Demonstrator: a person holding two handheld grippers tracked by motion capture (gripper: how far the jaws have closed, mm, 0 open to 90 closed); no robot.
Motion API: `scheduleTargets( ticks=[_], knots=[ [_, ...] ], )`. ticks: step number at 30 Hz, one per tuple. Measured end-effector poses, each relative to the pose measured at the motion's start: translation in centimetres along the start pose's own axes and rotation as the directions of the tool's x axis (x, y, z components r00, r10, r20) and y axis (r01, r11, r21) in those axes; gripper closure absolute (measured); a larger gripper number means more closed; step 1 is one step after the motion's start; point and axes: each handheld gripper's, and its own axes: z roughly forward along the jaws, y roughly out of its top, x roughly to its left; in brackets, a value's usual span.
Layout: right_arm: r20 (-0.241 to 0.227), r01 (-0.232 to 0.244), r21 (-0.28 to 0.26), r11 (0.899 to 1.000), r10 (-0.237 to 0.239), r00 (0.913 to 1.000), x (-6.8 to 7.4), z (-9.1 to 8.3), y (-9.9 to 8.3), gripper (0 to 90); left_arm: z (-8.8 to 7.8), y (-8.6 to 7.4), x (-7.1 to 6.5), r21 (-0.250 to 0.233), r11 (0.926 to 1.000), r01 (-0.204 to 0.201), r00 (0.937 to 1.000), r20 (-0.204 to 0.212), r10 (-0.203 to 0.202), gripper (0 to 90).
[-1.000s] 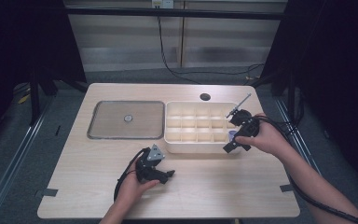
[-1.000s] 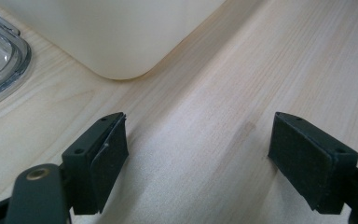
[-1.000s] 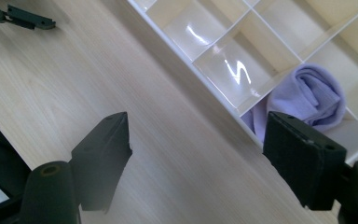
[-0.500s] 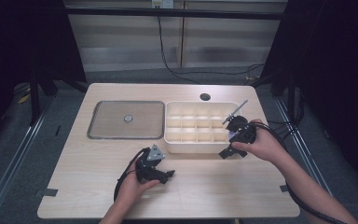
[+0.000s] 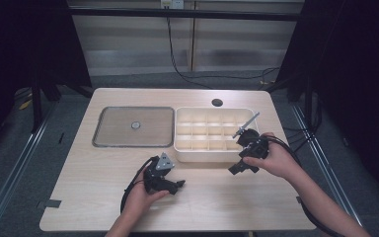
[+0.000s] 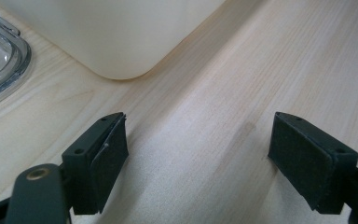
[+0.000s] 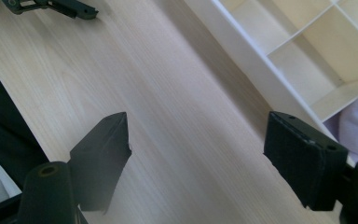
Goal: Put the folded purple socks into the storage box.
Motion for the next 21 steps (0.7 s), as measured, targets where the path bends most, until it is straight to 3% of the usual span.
scheduleTargets(
  ticks=[21],
  knots=[
    [-0.054, 0.012, -0.017, 1.0, -0.013, 0.9985, 1.3, 2.2, -0.7, 22.0, 0.0, 0.0, 0.0, 0.001, 1.0, -0.001, 1.0, -0.001, 0.001, 18.9]
  ],
)
